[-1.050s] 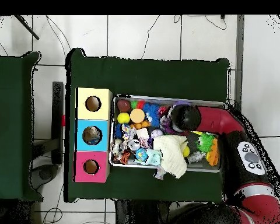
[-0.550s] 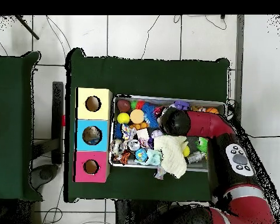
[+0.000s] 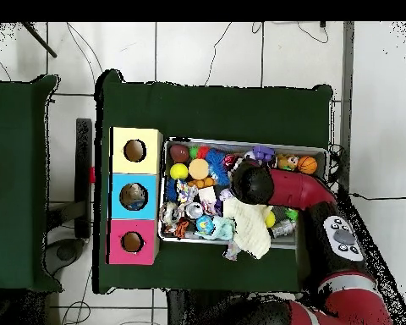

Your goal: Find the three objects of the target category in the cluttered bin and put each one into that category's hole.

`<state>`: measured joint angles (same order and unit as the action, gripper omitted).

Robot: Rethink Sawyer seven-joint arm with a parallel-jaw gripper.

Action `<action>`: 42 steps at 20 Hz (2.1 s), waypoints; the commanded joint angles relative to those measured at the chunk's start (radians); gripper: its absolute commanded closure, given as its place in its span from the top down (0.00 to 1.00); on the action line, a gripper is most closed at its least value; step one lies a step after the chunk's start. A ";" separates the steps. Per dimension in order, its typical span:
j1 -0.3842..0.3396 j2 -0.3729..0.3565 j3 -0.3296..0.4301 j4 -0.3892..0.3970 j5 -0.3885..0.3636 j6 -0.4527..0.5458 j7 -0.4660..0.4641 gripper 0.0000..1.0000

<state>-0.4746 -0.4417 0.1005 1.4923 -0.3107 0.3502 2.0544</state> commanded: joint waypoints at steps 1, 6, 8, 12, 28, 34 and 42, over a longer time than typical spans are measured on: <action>0.085 0.093 0.056 0.227 0.095 0.015 0.231 1.00; 0.139 0.103 -0.032 0.227 0.122 -0.043 0.241 1.00; 0.129 0.105 -0.043 0.230 0.112 -0.056 0.193 1.00; 0.098 0.105 -0.037 0.226 0.108 -0.018 0.115 1.00; 0.066 0.099 -0.032 0.245 0.134 0.039 0.060 1.00; 0.012 0.090 -0.020 0.288 0.100 0.038 0.010 1.00; -0.044 0.083 -0.011 0.336 0.072 0.030 -0.023 1.00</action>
<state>-0.4994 -0.4408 0.0075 1.6372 -0.1745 0.2509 2.0550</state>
